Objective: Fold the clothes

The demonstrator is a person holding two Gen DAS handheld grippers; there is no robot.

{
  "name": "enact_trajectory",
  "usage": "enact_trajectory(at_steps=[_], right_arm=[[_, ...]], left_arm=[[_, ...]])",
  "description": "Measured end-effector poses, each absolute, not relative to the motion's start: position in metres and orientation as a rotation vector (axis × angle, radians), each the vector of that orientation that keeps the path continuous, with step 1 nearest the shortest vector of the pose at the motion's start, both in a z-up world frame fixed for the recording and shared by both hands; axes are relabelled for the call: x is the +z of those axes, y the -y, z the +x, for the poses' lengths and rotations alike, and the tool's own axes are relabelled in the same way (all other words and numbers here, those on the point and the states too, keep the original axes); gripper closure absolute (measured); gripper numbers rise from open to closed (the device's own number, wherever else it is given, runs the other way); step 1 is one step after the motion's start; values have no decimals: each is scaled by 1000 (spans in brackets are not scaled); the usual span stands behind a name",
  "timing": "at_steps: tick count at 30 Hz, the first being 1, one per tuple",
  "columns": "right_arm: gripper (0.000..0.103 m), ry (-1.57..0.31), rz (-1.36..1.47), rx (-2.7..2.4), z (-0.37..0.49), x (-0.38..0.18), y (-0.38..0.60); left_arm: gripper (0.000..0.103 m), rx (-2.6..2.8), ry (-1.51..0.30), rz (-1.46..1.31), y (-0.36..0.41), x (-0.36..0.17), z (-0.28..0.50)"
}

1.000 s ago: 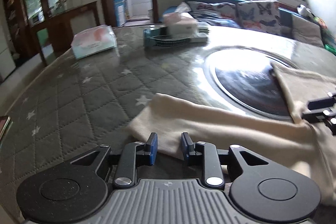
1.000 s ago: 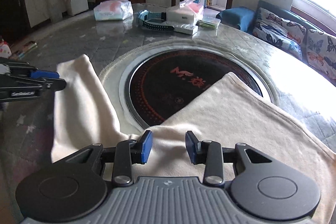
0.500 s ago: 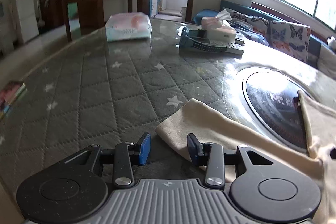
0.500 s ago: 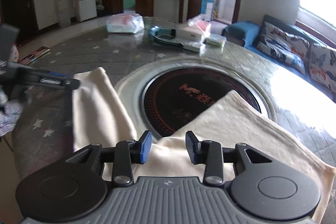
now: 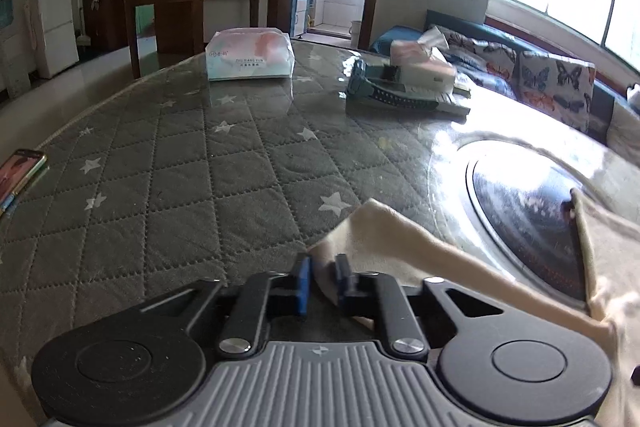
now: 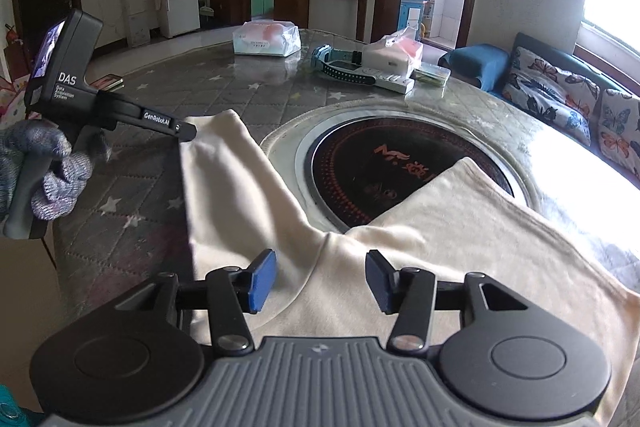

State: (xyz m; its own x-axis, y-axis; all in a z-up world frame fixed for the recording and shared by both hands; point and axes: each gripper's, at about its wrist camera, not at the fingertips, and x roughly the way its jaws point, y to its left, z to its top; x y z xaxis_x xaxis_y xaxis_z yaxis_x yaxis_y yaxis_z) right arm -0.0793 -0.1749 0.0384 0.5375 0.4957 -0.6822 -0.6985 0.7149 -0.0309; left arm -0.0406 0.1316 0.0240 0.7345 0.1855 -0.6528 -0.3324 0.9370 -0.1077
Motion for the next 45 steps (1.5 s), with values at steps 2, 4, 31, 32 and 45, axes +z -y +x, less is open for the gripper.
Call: enact_trajectory(at_steps=[2, 4, 31, 32, 45], right_arm=[[53, -696, -302, 721, -81, 40, 178], [54, -688, -282, 711, -81, 45, 182], [65, -897, 173, 688, -45, 38, 241], [63, -907, 186, 693, -44, 35, 241], [55, -961, 262, 629, -32, 10, 236]], left_arm=[[97, 266, -651, -236, -130, 31, -45], [97, 223, -604, -236, -122, 42, -51], [97, -326, -516, 63, 61, 25, -117], [97, -329, -515, 68, 62, 24, -119], [97, -351, -513, 64, 66, 19, -126]])
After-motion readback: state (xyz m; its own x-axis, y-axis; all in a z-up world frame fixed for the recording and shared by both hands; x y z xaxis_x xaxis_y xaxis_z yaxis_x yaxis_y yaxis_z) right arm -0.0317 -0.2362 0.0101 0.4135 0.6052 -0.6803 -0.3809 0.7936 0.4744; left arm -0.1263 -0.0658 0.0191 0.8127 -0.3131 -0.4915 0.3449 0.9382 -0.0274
